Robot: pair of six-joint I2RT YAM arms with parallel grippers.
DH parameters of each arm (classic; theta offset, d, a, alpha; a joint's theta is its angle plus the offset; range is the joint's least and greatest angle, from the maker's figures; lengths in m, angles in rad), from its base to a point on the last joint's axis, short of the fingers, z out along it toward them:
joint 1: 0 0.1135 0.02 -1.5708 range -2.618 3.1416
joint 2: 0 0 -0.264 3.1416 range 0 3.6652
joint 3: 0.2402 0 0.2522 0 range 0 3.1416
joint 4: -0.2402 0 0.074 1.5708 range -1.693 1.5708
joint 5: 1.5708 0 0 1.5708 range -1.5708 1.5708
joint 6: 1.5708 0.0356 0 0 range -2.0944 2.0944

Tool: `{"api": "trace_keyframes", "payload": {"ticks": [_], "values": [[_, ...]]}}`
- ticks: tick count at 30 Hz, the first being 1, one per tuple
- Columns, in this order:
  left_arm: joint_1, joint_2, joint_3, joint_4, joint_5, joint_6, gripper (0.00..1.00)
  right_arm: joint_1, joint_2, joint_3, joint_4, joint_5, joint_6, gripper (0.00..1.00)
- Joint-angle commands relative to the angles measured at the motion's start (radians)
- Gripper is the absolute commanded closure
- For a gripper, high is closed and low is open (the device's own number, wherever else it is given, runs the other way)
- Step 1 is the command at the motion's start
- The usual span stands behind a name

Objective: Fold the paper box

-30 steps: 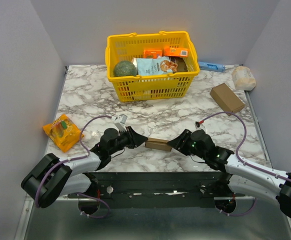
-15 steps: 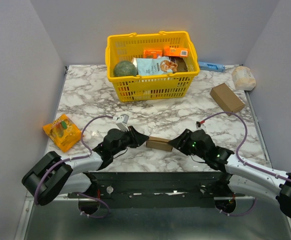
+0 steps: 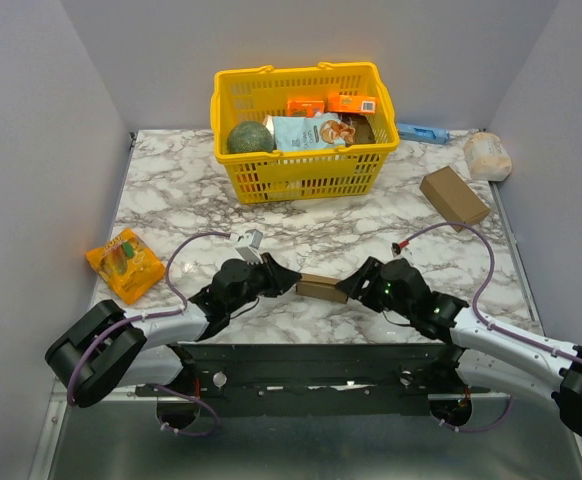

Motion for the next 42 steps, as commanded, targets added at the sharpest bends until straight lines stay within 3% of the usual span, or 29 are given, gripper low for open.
{"api": "trace_keyframes", "payload": {"ticks": [1,7,18,42], "values": [[-0.042,0.054,-0.074,-0.403,-0.014,0.073,0.93,-0.01,0.009,0.062,-0.056,0.005,-0.056,0.2],[-0.056,0.044,-0.07,-0.417,-0.028,0.079,0.93,-0.061,-0.043,0.07,-0.07,-0.027,-0.064,0.17],[-0.065,0.066,-0.053,-0.429,-0.036,0.081,0.94,-0.09,-0.233,-0.027,-0.151,-0.041,-0.001,0.32],[-0.066,0.047,-0.053,-0.454,-0.044,0.081,0.94,-0.09,-0.243,-0.096,-0.156,-0.082,0.042,0.49]]}}
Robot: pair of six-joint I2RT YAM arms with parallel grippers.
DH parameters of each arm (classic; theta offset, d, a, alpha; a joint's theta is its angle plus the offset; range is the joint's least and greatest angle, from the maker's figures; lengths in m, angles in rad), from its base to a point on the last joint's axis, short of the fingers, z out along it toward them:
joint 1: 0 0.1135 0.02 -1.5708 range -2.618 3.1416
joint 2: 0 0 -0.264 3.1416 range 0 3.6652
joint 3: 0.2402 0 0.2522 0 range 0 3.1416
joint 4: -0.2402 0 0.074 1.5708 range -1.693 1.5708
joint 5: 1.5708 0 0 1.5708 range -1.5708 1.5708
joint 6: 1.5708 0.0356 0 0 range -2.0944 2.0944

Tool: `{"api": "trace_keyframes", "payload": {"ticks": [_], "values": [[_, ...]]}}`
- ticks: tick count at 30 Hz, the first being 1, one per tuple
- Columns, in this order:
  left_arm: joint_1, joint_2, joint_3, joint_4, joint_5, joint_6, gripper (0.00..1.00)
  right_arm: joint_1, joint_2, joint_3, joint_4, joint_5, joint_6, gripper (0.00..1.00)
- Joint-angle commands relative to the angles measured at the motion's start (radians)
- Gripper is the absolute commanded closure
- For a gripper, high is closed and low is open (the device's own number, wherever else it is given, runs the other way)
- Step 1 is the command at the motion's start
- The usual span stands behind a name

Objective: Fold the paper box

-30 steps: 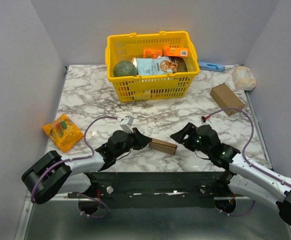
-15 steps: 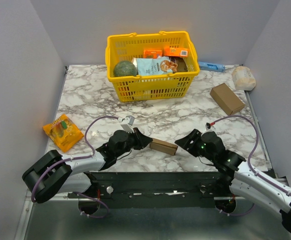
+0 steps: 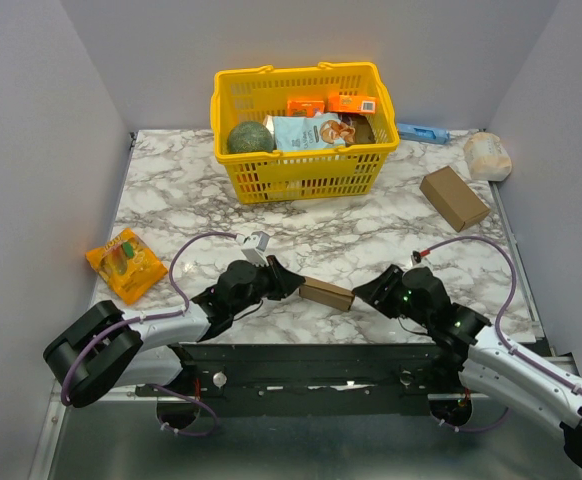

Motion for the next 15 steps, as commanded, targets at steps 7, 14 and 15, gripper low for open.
{"api": "trace_keyframes", "payload": {"ticks": [7,14,15], "values": [[-0.015,0.057,-0.077,-0.396,-0.007,0.063,0.94,-0.006,-0.013,-0.013,-0.018,-0.035,0.009,0.47],[-0.016,0.056,-0.074,-0.401,-0.007,0.064,0.94,-0.005,-0.056,0.007,-0.029,-0.041,0.027,0.44],[-0.016,0.056,-0.076,-0.401,-0.007,0.064,0.94,-0.005,-0.057,0.007,-0.032,-0.041,0.027,0.44]]}}
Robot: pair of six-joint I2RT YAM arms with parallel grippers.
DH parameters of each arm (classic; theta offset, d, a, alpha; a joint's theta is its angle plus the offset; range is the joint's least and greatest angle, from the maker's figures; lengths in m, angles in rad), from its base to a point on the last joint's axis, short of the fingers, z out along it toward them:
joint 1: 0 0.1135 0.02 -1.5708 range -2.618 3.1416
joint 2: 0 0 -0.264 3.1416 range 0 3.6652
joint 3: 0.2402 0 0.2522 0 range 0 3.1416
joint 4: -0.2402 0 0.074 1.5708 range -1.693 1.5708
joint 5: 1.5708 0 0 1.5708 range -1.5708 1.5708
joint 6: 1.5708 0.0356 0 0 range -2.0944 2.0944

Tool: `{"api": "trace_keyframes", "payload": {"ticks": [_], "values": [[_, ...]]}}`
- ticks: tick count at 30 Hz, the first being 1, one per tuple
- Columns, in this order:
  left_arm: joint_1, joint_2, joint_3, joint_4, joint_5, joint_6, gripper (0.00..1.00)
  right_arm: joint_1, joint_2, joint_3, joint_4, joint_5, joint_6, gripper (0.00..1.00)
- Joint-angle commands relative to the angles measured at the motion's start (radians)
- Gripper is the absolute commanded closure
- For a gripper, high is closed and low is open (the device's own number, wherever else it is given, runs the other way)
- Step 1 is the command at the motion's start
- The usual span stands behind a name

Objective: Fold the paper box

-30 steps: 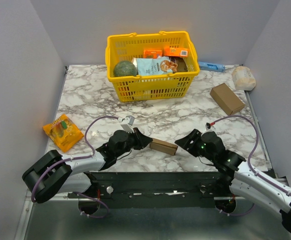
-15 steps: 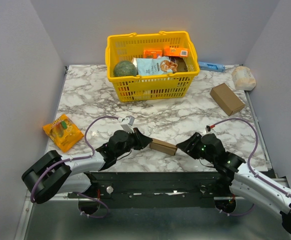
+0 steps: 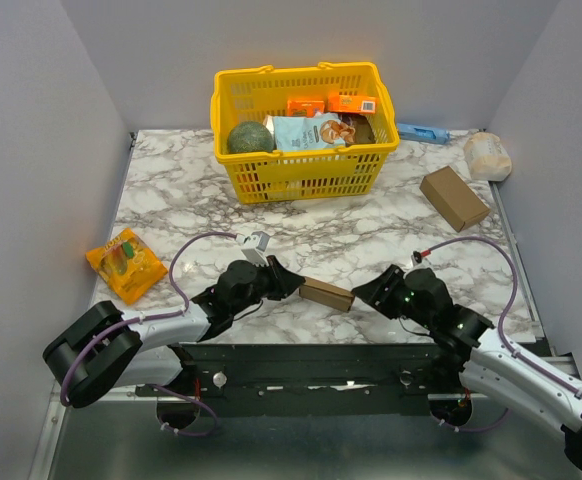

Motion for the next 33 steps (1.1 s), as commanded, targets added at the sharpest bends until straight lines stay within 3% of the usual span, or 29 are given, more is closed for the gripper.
{"api": "trace_keyframes", "payload": {"ticks": [1,33], "values": [[-0.015,0.059,-0.078,-0.391,-0.006,0.064,0.94,-0.005,-0.02,0.007,-0.027,-0.021,0.016,0.44],[-0.023,0.055,-0.076,-0.402,-0.038,0.064,0.95,-0.005,0.028,-0.075,-0.036,-0.064,0.003,0.55]]}}
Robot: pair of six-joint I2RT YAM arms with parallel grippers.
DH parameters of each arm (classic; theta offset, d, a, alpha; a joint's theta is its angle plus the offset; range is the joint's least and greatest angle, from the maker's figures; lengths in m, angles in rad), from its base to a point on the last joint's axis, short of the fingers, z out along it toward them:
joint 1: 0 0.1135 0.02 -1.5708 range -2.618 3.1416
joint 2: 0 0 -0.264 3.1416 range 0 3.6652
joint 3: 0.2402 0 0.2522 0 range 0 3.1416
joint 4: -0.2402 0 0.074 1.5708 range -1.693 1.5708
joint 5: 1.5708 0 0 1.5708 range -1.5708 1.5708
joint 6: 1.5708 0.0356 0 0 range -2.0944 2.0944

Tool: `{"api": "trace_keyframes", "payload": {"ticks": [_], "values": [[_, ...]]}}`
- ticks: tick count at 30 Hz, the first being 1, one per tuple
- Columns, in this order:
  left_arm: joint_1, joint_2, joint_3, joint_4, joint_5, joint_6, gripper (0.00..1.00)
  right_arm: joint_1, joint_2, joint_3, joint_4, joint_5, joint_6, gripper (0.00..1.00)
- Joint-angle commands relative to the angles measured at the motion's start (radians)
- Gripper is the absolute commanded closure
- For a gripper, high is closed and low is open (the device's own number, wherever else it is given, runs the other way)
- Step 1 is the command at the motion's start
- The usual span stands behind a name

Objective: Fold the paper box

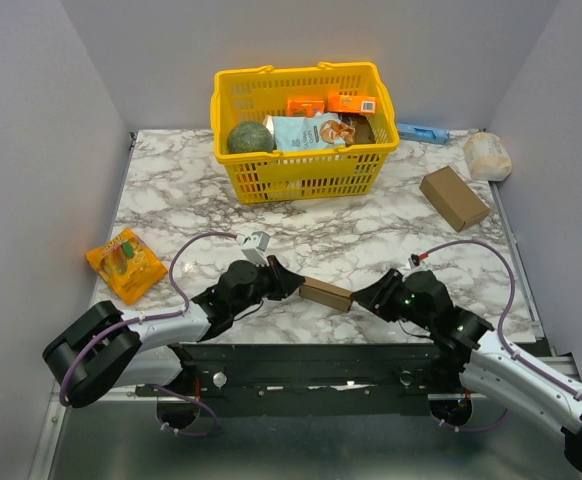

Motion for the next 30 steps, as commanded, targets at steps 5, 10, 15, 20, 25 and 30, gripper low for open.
{"api": "trace_keyframes", "payload": {"ticks": [5,10,15,20,25,30], "values": [[-0.017,0.054,-0.081,-0.394,-0.022,0.06,0.95,-0.005,0.052,-0.069,-0.069,-0.045,-0.005,0.58],[-0.02,0.048,-0.085,-0.384,-0.021,0.065,0.95,-0.005,0.038,-0.092,-0.096,-0.039,0.011,0.61],[-0.03,0.032,-0.092,-0.372,-0.021,0.073,0.97,-0.005,0.038,-0.097,-0.102,-0.019,0.025,0.64],[-0.039,0.052,-0.085,-0.372,-0.024,0.074,1.0,-0.005,0.09,-0.1,-0.074,0.011,0.041,0.73],[-0.042,0.114,-0.072,-0.366,-0.019,0.063,1.0,-0.005,0.112,-0.103,-0.033,0.01,0.048,0.8],[-0.045,0.16,-0.065,-0.357,-0.008,0.062,1.0,-0.005,0.11,-0.112,-0.01,0.008,0.061,0.86]]}}
